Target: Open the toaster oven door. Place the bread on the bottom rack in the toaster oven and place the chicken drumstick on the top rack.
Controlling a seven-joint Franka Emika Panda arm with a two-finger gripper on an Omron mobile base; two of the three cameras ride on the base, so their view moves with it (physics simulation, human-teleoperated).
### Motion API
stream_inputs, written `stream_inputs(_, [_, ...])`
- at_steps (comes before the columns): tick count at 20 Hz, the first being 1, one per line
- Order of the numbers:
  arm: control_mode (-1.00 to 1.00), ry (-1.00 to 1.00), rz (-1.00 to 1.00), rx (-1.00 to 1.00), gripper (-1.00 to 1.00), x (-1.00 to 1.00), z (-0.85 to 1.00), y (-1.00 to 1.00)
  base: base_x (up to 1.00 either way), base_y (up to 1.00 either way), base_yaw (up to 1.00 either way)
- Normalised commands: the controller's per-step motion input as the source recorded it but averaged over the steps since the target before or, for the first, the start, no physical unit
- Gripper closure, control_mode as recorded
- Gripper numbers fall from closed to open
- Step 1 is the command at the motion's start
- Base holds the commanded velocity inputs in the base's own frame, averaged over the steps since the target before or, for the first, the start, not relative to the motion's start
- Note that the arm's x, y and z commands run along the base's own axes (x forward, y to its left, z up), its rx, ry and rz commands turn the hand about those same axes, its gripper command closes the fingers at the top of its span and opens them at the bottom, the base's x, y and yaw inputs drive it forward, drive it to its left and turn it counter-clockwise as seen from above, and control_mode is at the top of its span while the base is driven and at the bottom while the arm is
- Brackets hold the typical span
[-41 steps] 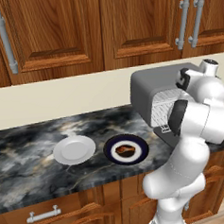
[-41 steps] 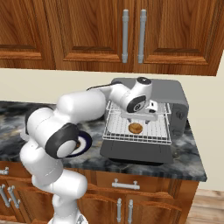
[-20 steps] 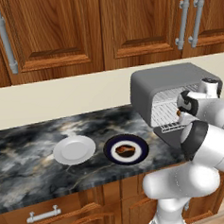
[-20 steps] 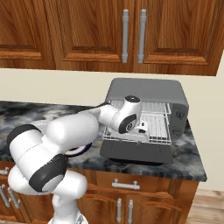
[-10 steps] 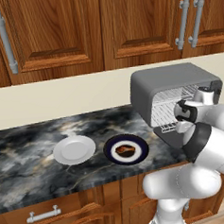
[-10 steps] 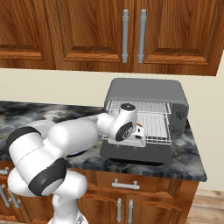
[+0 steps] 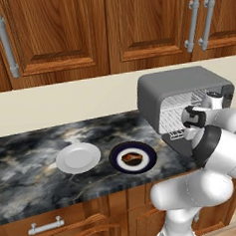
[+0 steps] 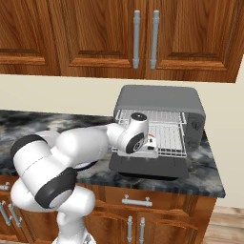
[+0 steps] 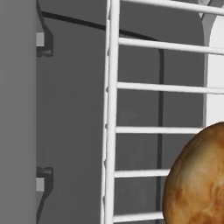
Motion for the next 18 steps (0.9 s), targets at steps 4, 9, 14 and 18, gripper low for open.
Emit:
stream_inputs(4, [-1.0,0.0,0.01,0.0,-1.0,0.15,0.0,0.0,0.0,0.0,0.0])
stream_inputs(9, [-1.0,-0.02,0.0,0.06,-1.0,0.2,0.0,0.0,0.0,0.0,0.0])
stream_inputs(14, [-1.0,-0.05,0.0,0.06,-1.0,0.2,0.0,0.0,0.0,0.0,0.0])
stream_inputs(18, [-1.0,-0.08,0.0,0.02,-1.0,0.12,0.01,0.0,0.0,0.0,0.0])
